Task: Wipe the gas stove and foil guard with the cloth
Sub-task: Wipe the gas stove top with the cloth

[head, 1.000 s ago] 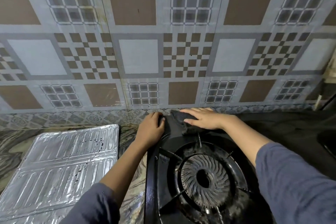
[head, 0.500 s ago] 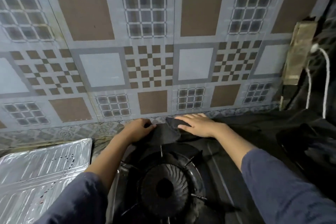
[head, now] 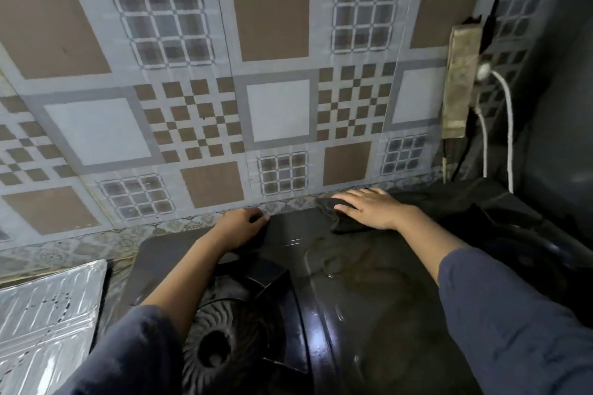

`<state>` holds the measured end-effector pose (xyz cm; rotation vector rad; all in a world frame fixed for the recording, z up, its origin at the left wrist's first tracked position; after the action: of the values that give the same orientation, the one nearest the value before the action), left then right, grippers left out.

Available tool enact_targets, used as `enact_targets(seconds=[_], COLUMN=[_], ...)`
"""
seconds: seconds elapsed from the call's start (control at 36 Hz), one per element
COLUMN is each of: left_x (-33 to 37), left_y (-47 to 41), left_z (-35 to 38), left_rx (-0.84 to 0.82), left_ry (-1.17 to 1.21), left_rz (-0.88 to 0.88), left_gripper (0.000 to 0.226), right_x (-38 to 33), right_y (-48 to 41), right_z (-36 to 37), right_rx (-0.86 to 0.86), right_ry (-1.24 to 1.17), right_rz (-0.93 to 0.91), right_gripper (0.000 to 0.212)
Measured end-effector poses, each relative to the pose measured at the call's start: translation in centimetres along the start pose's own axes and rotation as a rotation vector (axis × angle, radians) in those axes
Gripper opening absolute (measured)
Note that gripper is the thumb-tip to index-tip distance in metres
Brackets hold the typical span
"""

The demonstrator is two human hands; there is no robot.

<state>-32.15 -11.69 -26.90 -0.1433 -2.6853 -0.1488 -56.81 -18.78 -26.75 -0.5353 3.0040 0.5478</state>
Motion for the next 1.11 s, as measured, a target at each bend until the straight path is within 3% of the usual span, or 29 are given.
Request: enact_targets(seconds=[0.58,0.89,1.11], left_x=[4.4,4.1,3.7], left_y=[-2.5,-2.0,-2.2], left_z=[2.2,2.4,2.7], left_rx=[0.052,0.074,0.072], left_ry=[0.073,0.017,0.004], left_rz=[0.032,0.05,0.04], left_gripper=[0.028,0.033,0.035], right_x=[10.9,10.7,9.3], right_y=[-0.7,0.3,0.7], right_z=[-0.8,-0.3,-0.5], right_rx=[0.156,0.215,0.134], right_ry=[-0.13,-0.219,-0.147], right_rz=[0.488,0.771,0.802], right_gripper=[0.061,0.058,0.075])
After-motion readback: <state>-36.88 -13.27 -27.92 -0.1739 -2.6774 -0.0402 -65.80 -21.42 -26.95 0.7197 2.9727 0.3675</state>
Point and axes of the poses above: each hand's wrist, its own y-axis away from the middle knuckle, its own z-axis out of the palm, x = y × z, the point moved 5 cm from there along -y, towards the middle knuckle, and after that the axes turned 10 degrees about z, right-handed, at the moved point
